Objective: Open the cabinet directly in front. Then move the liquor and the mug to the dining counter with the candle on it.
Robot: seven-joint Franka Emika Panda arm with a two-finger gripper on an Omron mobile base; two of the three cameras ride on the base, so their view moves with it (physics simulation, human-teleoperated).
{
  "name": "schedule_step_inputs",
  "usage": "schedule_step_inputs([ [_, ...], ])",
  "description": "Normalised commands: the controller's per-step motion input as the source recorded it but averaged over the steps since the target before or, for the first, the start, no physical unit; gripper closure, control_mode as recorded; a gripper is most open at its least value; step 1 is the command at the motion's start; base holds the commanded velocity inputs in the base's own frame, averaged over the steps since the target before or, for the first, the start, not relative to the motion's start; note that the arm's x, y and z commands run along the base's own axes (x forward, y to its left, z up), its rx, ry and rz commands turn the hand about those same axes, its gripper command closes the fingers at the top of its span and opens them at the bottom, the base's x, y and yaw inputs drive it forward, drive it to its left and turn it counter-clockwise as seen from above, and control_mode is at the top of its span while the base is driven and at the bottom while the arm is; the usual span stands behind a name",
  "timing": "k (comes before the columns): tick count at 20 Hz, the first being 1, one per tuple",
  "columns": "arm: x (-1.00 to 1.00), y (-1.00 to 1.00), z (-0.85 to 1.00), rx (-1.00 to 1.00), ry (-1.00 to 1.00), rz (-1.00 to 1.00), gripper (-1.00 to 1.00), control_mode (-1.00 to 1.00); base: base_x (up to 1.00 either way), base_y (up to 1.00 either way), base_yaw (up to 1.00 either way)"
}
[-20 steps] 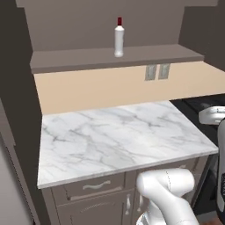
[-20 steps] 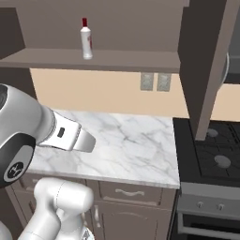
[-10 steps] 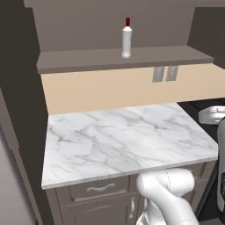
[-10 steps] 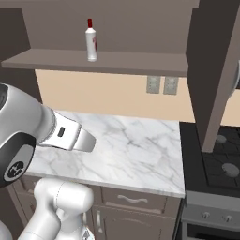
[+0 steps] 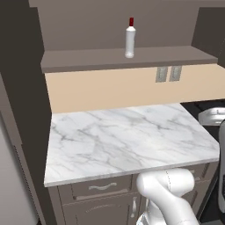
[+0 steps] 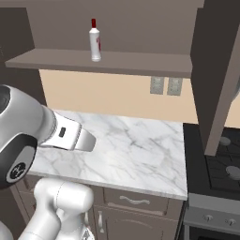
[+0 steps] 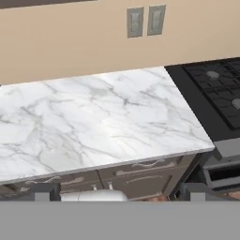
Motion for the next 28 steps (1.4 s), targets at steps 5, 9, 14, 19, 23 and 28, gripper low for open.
schedule_step_inputs([
  [5, 0.0, 0.1, -0.07, -0.02, 0.0, 0.11, -1.0, -1.0, 0.0, 0.0, 0.0],
  [9, 0.0, 0.13, 0.0, -0.01, -0.01, 0.03, -1.0, -1.0, 0.0, 0.0, 0.0],
  [14, -0.07, 0.09, 0.05, 0.0, -0.15, 0.0, -1.0, -1.0, 0.0, 0.0, 0.0],
  [19, -0.08, 0.08, 0.26, 0.0, -0.18, 0.0, -1.0, -1.0, 0.0, 0.0, 0.0],
  [23, 0.0, 0.02, 0.27, 0.0, -0.12, 0.0, -1.0, -1.0, 0.0, 0.0, 0.0],
  [28, 0.0, 0.08, 0.39, 0.0, -0.02, 0.0, -1.0, -1.0, 0.0, 0.0, 0.0],
])
